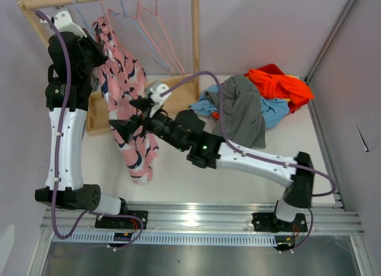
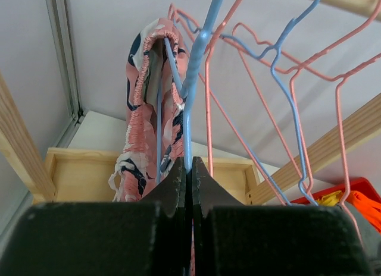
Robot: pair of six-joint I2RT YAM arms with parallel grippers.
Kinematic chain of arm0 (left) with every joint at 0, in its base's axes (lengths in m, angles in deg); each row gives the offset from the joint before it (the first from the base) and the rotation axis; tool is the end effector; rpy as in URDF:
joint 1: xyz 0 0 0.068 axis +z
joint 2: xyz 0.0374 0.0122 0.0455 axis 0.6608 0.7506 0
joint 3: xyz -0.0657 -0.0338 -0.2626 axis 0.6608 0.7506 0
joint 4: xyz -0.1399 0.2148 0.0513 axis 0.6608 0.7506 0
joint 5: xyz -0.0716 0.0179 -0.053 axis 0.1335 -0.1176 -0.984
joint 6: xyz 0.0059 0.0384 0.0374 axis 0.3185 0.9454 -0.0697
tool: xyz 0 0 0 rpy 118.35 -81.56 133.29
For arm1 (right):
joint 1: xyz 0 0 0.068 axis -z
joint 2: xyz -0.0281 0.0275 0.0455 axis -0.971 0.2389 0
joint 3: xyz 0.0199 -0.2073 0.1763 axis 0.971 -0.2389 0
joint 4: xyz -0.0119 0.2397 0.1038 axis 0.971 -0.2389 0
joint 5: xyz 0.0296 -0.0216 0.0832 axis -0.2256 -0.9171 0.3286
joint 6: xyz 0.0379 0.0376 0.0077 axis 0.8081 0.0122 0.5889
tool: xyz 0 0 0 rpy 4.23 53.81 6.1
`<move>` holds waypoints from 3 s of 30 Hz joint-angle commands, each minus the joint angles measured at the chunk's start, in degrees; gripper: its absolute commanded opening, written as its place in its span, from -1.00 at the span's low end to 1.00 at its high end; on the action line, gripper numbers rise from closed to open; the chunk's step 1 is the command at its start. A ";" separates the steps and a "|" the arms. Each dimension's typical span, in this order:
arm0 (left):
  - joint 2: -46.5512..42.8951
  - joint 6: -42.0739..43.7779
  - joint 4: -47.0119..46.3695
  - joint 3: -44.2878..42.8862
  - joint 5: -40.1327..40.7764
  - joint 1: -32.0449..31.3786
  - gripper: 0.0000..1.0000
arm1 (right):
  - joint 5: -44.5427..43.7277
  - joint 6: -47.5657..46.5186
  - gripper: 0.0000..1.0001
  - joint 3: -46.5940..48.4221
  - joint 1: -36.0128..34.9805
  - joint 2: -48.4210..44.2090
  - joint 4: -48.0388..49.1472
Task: Remove the shorts from the hanger
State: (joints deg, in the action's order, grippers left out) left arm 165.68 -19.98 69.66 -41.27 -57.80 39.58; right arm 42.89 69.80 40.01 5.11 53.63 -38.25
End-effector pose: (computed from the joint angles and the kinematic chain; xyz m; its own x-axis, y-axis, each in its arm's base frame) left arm 0.2719 -0.0028 0.5420 -0.0241 -0.3041 -0.9523 -0.1419 0.9440 -0.2978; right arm 0.1337 0.3734 0.4585 -0.0021 0.3592 -0.9333 -0.8961 0.4136 0.1612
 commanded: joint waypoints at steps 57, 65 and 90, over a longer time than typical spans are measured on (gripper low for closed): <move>-20.80 -1.71 15.82 8.72 -26.51 5.47 -1.00 | -2.01 2.53 -1.00 -11.42 26.15 -6.61 -5.14; -25.11 1.97 21.19 11.79 -21.71 4.33 -1.00 | -5.94 2.26 -1.00 -7.47 29.31 -3.77 -5.75; -22.31 8.38 24.54 6.17 -6.61 -5.78 -1.00 | -2.80 10.78 -1.00 6.28 62.37 2.04 -17.11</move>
State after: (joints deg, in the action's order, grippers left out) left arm 140.98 -14.93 94.97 -32.22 -74.46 34.11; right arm 39.88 78.00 51.57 67.23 57.17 -56.85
